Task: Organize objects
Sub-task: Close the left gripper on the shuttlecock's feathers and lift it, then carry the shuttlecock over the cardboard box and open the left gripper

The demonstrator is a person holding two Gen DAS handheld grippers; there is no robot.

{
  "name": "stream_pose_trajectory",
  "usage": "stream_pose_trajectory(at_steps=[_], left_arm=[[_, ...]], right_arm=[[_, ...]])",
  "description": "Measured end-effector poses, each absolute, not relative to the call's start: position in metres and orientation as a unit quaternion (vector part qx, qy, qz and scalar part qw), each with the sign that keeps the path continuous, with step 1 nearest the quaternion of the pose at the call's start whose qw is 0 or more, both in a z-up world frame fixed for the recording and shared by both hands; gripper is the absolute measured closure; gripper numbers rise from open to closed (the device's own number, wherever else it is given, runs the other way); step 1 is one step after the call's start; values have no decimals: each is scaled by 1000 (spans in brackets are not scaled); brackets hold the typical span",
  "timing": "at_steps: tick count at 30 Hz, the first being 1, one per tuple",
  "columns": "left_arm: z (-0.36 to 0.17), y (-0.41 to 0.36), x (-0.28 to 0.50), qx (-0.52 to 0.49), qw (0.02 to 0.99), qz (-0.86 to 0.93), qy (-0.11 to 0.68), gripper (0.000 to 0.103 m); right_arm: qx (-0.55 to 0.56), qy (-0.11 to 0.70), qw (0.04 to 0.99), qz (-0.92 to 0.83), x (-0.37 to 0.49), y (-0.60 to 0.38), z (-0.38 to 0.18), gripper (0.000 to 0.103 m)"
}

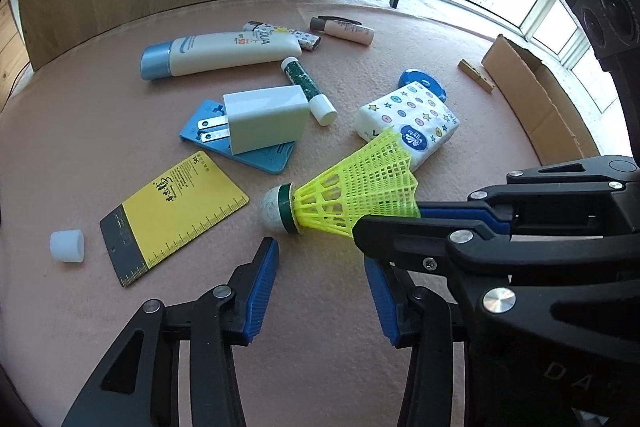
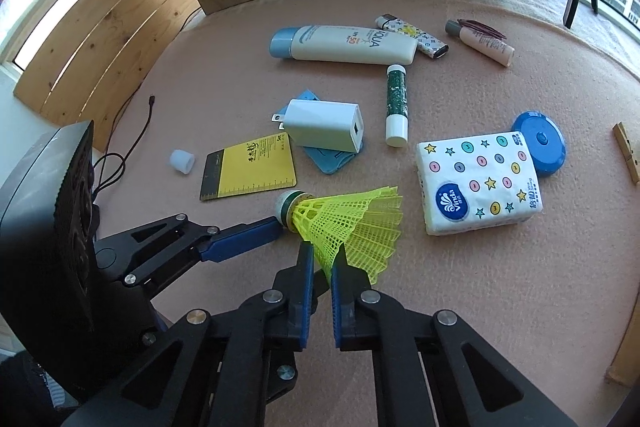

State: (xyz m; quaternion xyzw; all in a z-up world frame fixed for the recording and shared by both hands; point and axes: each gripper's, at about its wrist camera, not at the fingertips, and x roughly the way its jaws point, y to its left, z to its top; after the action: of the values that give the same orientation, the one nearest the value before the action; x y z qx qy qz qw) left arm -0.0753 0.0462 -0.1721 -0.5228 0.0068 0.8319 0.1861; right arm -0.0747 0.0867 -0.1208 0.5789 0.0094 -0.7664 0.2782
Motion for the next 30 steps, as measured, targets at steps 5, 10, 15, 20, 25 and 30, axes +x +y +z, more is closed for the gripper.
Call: stream_pose_trajectory(at_steps=[5,10,15,20,25,30], left_arm=[[-162,53,-71,-513,191,837,2,57],[-141,69,-71,-496,197,846,4,57],[-111,112,-73,-467,226,855,26,57],[-80,174,-76,-442,275,853,38,57],[-64,237,-77,-425,314,847,54,57],[-59,290,-71,-417,344,838,75,57]], right_arm=[[563,17,271,-781,-68,88,-110,101],[549,1,258,-795,-65,108,-94,101],[529,-14,233,-816,-61,142,-70,101],[496,-22,195,-846,-63,187,-37,101],[478,-36,141,-866,-70,242,-15,101],[470,-54,97,-876,-70,295,-7,101]])
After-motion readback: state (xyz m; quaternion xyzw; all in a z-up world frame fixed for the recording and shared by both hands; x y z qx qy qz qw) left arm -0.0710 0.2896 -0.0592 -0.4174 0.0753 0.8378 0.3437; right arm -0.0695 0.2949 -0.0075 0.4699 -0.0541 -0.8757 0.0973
